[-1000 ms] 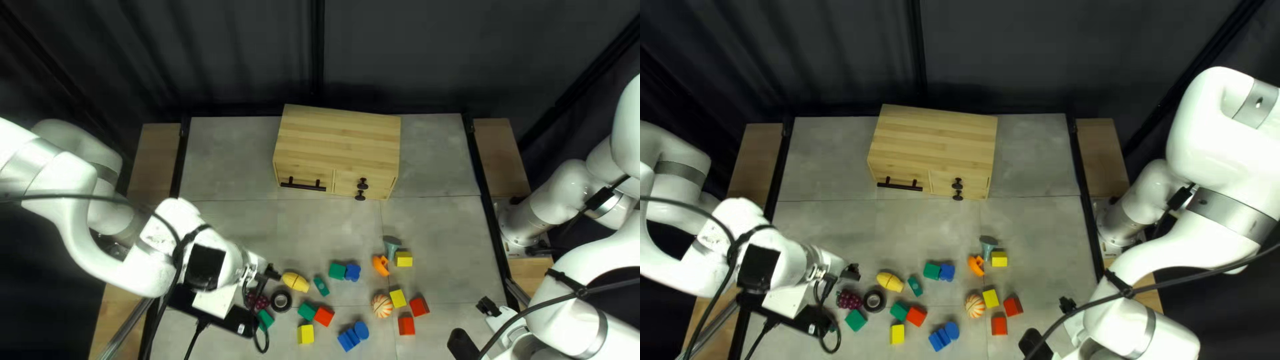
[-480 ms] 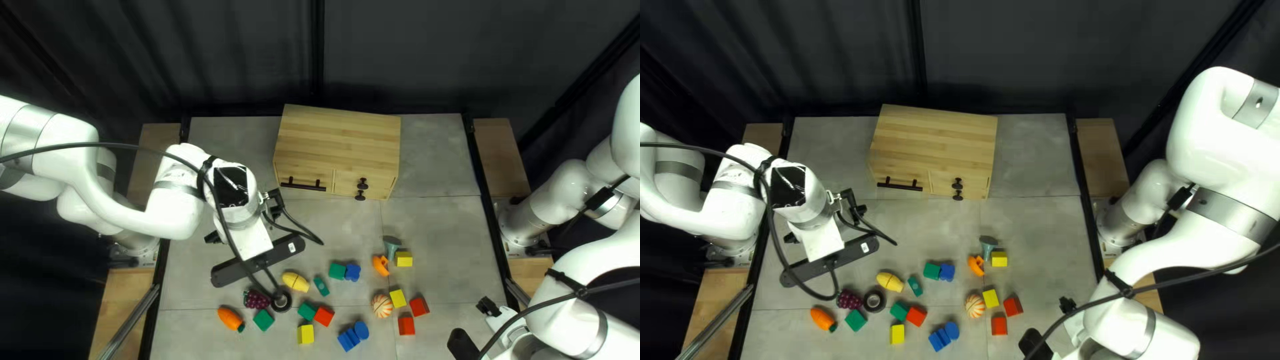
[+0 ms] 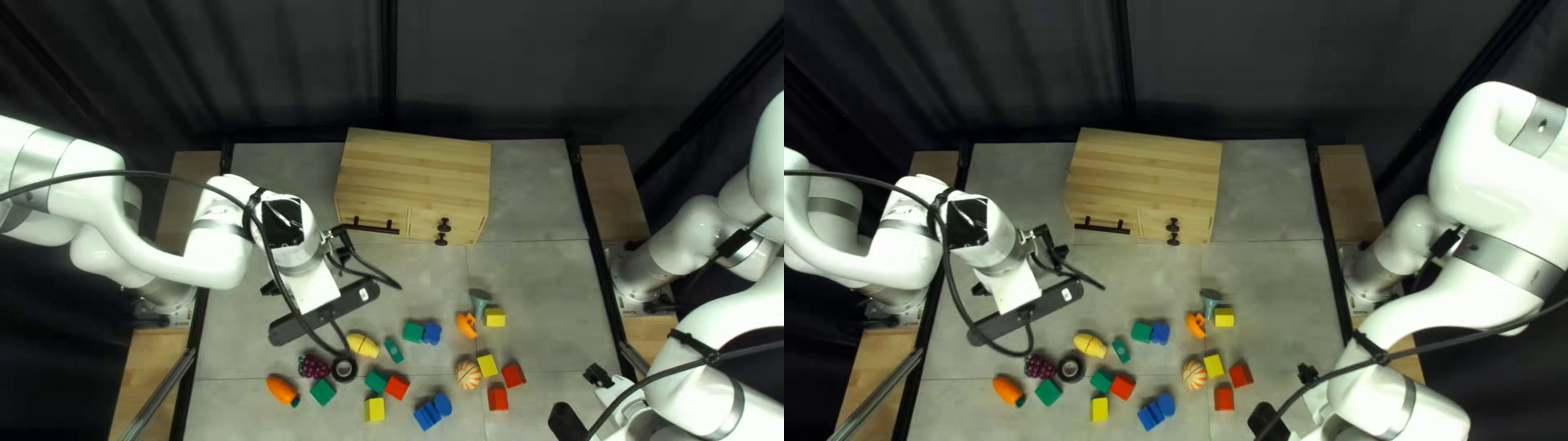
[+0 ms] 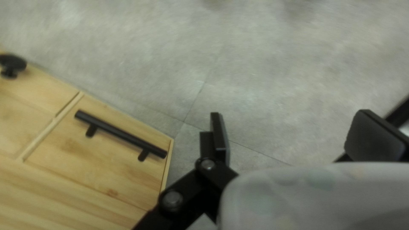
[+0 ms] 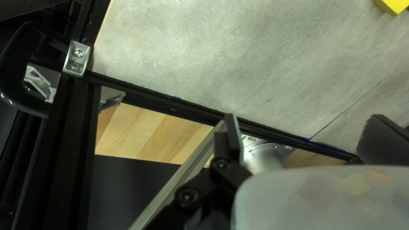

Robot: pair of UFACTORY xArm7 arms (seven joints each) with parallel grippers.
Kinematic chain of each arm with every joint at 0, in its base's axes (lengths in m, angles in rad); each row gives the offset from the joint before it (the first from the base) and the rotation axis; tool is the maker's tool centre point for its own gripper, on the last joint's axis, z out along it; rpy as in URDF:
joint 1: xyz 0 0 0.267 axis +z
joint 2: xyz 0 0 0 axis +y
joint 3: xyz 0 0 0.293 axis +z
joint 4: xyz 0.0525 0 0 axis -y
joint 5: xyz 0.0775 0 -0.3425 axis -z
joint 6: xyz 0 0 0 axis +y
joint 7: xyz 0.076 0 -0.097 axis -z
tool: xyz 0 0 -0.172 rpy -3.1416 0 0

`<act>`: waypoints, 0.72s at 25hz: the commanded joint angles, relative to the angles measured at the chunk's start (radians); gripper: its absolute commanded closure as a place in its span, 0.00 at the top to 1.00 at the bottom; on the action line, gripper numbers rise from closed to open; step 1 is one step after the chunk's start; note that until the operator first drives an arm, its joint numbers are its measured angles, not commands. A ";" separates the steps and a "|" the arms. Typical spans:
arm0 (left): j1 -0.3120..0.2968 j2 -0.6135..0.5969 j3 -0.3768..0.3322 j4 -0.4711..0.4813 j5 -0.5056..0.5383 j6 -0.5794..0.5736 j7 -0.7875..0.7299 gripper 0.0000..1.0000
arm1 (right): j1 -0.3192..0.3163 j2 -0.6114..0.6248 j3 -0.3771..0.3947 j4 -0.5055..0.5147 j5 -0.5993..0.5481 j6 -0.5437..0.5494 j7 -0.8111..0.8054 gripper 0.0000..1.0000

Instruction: Open drawers and place objects into drawer and close

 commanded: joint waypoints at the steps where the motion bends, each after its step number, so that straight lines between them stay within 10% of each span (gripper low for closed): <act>1: 0.025 -0.005 -0.042 0.018 -0.049 0.027 -0.226 1.00 | 0.000 0.000 0.000 0.000 0.000 0.000 0.000 1.00; 11: -0.002 0.351 -0.175 0.351 0.094 0.137 -0.478 1.00 | 0.000 0.000 0.000 0.000 0.000 0.000 0.000 1.00; 18: -0.003 0.355 -0.172 0.353 0.080 0.141 -0.454 1.00 | 0.000 0.000 0.000 0.000 0.000 0.000 0.000 1.00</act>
